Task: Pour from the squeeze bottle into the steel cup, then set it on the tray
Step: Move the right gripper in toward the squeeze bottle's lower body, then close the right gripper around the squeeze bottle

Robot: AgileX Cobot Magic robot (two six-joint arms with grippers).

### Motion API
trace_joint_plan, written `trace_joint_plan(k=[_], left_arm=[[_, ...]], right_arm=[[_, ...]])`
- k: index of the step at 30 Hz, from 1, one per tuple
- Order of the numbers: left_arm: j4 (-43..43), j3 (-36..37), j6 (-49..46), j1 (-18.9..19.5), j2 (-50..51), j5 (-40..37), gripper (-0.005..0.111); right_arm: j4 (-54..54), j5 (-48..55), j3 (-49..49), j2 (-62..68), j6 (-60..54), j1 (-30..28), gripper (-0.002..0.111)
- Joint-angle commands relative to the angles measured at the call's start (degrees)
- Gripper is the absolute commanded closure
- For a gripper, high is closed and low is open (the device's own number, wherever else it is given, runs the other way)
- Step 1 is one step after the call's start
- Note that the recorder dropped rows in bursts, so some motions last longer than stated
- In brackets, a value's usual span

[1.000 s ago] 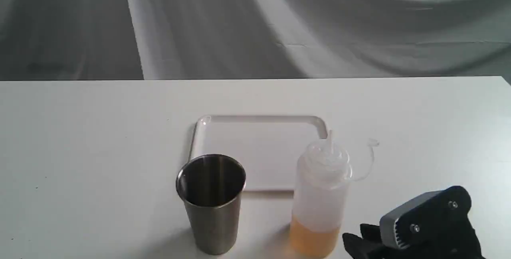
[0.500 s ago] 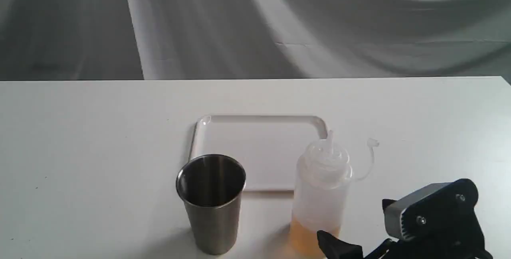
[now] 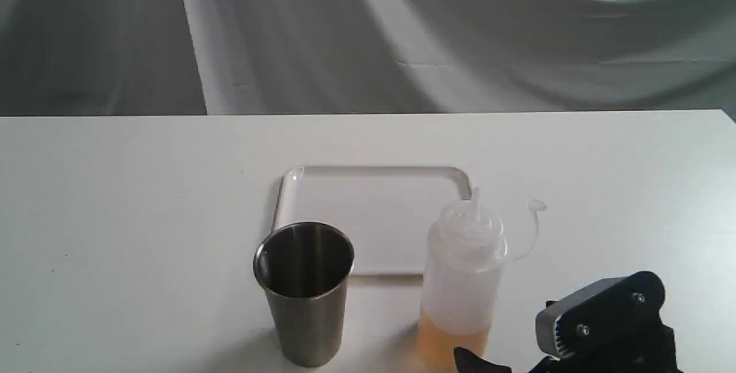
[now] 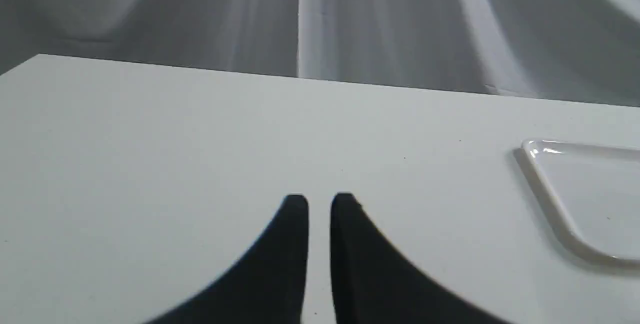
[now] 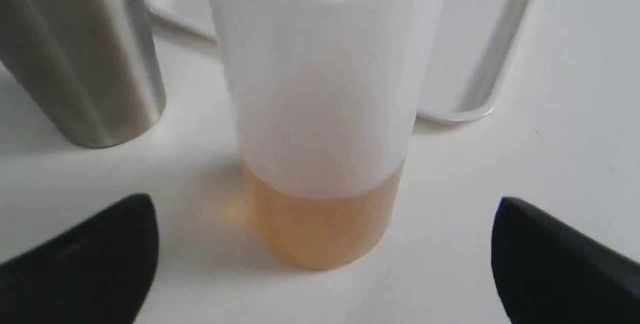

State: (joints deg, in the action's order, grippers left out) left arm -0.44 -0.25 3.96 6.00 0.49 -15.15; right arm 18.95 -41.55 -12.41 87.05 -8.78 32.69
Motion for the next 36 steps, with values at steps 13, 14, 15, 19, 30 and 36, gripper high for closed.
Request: trace_joint_plan(k=[13,14,15,19,30,36], left_arm=[[-0.2,0.3,0.1,-0.3,0.2,-0.1,0.098],[-0.2,0.3,0.1,-0.3,0.2,-0.1,0.098],[-0.2,0.3,0.1,-0.3,0.2,-0.1,0.098],[-0.2,0.3,0.1,-0.3,0.2,-0.1,0.098],[-0.2,0.3,0.1,-0.3,0.2,-0.1,0.098],[-0.2,0.3,0.1,-0.3,0.2,-0.1,0.098]], right_arm=[[-4.8,-17.3,0.3,12.2,7.0,0.0,0.019],[-4.5,-18.1,0.3,13.2,7.2,0.0,0.019],[-4.4,-18.9,0.3,14.1,7.2,0.0,0.019],[-4.4,-20.6,-0.8,14.6,7.2,0.0,0.019],[-1.6,-11.6,-7.5,14.6,7.1,-0.1,0.019],[-1.6,-10.5,-7.7,14.6,6.3,-0.1,0.019]])
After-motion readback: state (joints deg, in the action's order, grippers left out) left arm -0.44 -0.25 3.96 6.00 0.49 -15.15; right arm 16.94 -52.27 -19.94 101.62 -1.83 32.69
